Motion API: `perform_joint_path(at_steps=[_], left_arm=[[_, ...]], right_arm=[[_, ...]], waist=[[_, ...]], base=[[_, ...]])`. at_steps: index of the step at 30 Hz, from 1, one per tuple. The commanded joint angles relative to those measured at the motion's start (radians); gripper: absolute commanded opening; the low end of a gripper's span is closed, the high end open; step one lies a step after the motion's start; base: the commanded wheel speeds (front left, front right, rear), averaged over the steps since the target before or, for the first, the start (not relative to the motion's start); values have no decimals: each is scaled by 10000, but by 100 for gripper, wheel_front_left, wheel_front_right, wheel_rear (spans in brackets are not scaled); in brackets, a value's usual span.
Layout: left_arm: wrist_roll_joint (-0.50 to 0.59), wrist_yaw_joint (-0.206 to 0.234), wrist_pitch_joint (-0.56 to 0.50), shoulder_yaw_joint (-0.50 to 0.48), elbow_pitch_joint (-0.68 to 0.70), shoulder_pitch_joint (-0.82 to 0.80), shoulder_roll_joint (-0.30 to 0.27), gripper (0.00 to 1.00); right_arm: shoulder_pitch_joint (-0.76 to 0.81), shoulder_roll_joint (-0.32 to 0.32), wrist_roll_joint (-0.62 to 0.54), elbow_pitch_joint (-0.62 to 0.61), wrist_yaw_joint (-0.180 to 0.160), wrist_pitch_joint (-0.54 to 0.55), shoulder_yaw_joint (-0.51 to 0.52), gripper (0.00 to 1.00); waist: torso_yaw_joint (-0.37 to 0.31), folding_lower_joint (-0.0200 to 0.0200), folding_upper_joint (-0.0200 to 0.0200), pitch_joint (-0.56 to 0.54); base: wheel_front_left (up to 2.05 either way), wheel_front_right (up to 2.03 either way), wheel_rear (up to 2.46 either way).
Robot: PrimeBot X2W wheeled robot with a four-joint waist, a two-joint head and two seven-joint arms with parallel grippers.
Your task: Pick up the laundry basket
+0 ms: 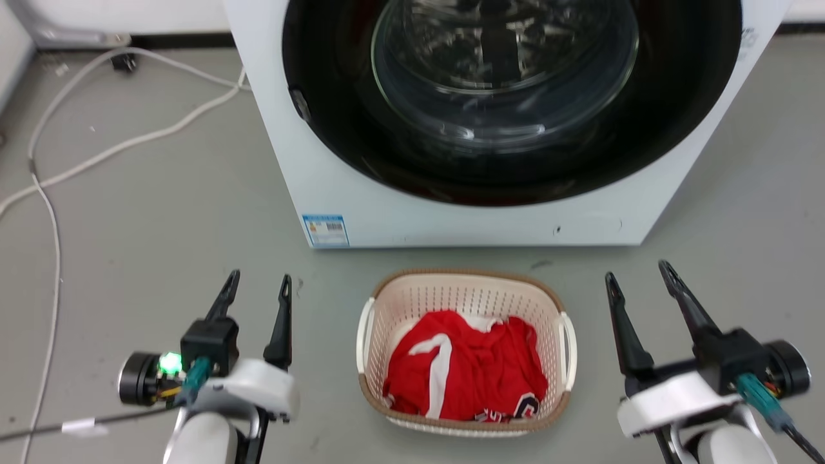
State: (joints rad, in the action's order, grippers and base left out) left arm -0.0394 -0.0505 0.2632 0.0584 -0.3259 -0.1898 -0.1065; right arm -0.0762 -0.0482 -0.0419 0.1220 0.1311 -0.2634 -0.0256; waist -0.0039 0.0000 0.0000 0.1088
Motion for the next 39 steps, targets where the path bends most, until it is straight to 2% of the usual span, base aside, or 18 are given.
perform_joint_path(at_steps=[1, 12, 22, 29, 39], left_arm=[[7, -67, 25, 4, -246, -308, -42, 100], [141, -460, 25, 474, -3447, -3244, -178, 100], [28, -726, 8, 1093, -6858, -5871, -270, 100], [-278, -789, -135, 1530, -8472, -7277, -192, 100], [-962, -791, -563, 2462, -9222, -8155, -49, 100]], right_arm=[[-264, -36, -29, 224, -6, -23, -57, 100], [-2755, -28, -545, 3022, -7, -21, -346, 100], [-4962, -44, -955, 5640, -7, -21, -503, 100], [-6423, -88, -1102, 7682, -7, -21, -582, 100], [-7825, -82, -1301, 9841, -7, -21, -348, 100]], waist=[[-123, 0, 0, 478], [-555, 0, 0, 2725], [-651, 0, 0, 4708], [-646, 0, 0, 5965], [-600, 0, 0, 7035]], base=[[0, 0, 0], [0, 0, 0], [0, 0, 0], [0, 0, 0], [0, 0, 0]])
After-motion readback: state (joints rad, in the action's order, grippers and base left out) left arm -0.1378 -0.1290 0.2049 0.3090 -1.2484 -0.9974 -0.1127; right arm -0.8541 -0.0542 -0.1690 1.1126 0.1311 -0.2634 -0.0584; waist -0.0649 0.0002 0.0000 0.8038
